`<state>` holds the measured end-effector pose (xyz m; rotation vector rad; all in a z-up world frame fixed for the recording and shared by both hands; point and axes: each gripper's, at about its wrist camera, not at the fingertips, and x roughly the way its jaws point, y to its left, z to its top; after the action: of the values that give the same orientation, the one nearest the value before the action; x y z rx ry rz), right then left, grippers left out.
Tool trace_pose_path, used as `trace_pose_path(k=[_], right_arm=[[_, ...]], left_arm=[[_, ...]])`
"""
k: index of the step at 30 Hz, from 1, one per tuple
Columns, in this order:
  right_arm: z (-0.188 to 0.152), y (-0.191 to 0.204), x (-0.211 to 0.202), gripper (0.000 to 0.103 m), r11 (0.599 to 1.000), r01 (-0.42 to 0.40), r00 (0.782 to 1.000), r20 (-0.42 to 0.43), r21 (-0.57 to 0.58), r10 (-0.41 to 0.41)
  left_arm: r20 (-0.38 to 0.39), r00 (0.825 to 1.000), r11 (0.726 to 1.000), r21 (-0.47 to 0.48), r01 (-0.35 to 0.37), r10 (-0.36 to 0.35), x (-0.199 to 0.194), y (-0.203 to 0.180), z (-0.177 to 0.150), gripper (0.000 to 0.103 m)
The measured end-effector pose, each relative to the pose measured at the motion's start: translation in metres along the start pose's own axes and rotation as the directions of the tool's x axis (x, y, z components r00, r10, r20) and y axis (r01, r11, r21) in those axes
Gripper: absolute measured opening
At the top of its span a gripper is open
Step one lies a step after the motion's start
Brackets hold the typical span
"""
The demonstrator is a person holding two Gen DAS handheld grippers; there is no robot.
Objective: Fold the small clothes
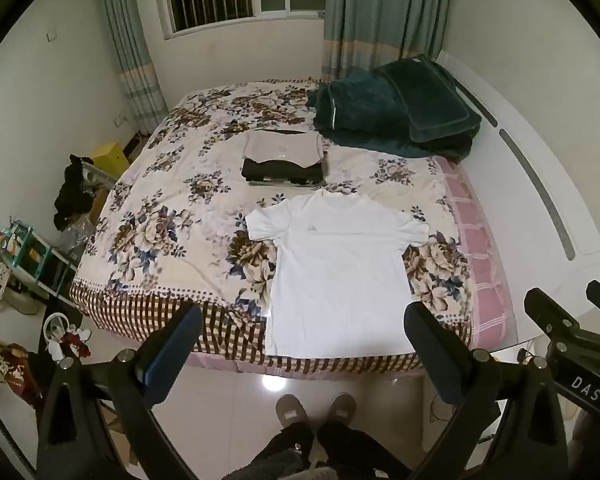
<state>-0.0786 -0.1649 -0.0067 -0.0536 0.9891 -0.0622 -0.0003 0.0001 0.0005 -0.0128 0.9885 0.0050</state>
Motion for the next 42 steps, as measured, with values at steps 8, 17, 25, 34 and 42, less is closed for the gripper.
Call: trace_pose_path(k=[8,17,25,34,42], right_arm=[[0.001,-0.001,-0.001,0.103,1.0,0.014,1.0,0.014,-0.01,-0.014],[0.013,-0.001,0.007,0.103,1.0,0.016,1.0,0.017,-0.01,-0.015],[0.007,0.003,0.006,0.103,1.0,0.022,1.0,0.022,-0.01,-0.021],[0.01,0.004,0.007,0.103,1.0,0.022,1.0,0.02,-0.011,-0.022],[0.014,0.005,0.011,0.103,1.0,0.023,1.0,0.018,-0.014,-0.023]], left_arm=[[0.015,1.0,1.0,-0.004,-0.001,0.001,0.001,-0.007,0.009,0.103],[0.023,1.0,1.0,-0.004,0.007,-0.007,0.0,-0.006,0.009,0.103],[0.024,1.0,1.0,-0.008,0.002,-0.002,0.003,-0.003,0.013,0.103],[0.023,1.0,1.0,-0.009,0.005,-0.004,0.004,-0.001,0.016,0.103],[0.022,1.0,1.0,-0.01,0.004,-0.004,0.004,-0.002,0.014,0.103]])
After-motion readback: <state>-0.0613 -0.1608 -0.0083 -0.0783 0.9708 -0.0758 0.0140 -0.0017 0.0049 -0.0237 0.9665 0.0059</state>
